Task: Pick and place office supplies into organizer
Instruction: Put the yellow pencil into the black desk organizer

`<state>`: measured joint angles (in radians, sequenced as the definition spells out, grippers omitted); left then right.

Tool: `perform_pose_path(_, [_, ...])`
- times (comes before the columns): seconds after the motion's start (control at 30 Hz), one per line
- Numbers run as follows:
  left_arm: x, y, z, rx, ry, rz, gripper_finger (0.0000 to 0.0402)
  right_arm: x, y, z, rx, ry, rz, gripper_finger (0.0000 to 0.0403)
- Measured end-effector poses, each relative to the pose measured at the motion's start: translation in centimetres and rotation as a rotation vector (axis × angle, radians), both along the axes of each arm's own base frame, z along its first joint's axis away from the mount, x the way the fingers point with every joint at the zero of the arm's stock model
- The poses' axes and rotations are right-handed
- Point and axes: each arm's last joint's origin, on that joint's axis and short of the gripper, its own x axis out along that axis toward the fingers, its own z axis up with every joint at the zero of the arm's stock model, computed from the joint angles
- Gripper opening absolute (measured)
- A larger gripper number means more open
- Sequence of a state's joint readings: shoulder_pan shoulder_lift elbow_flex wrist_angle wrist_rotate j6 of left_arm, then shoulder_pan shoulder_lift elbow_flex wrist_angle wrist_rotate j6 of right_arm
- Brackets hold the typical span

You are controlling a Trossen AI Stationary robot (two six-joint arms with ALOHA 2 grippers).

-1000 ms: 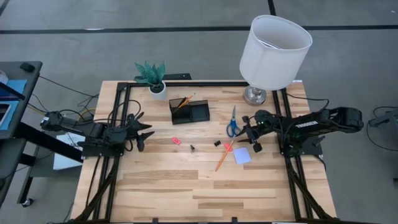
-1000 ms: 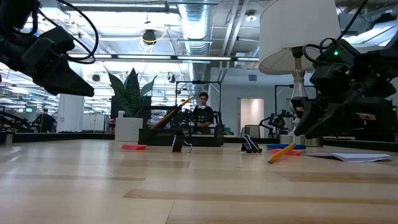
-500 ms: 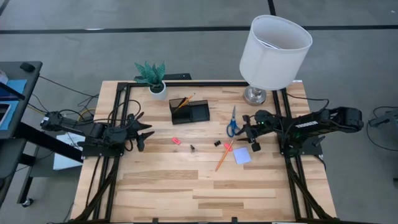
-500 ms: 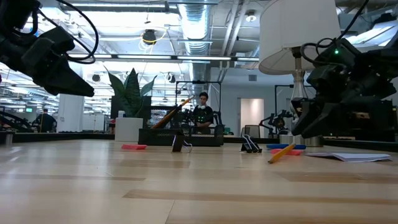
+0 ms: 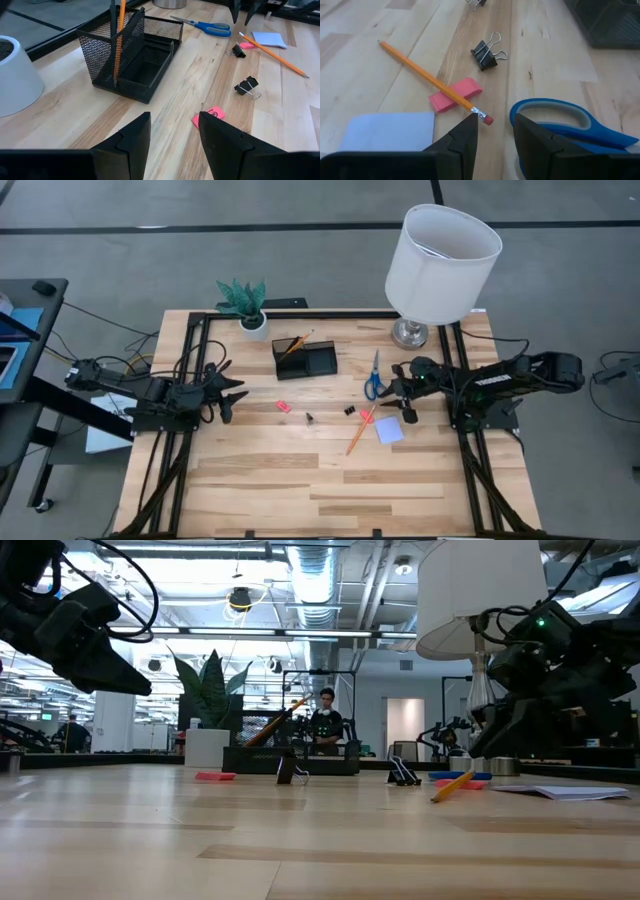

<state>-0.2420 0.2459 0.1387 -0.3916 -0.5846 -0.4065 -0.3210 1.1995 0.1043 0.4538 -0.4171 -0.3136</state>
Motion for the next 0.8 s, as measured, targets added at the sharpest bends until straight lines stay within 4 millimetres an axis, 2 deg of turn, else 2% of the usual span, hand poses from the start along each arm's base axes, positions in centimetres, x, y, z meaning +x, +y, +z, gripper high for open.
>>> perform_pose_path(0.23, [0.0,0.0,0.0,0.000,0.000,0.000,0.0159,0.0,0.0,0.0,-0.012,-0.002,0.008,0.0118])
perform_pose_path(0.4, [0.0,0.0,0.0,0.000,0.001,0.000,0.0159,0.0,-0.5,0.2,-0.084,-0.025,0.034,0.0118])
perform_pose_path(0.53, [0.0,0.0,0.0,0.000,0.001,0.000,0.0159,0.3,-0.8,0.5,-0.100,-0.045,0.099,0.0118])
perform_pose_path(0.8, [0.0,0.0,0.0,0.000,0.001,0.001,0.0159,2.5,-2.1,-0.9,-0.059,0.032,0.138,0.0118])
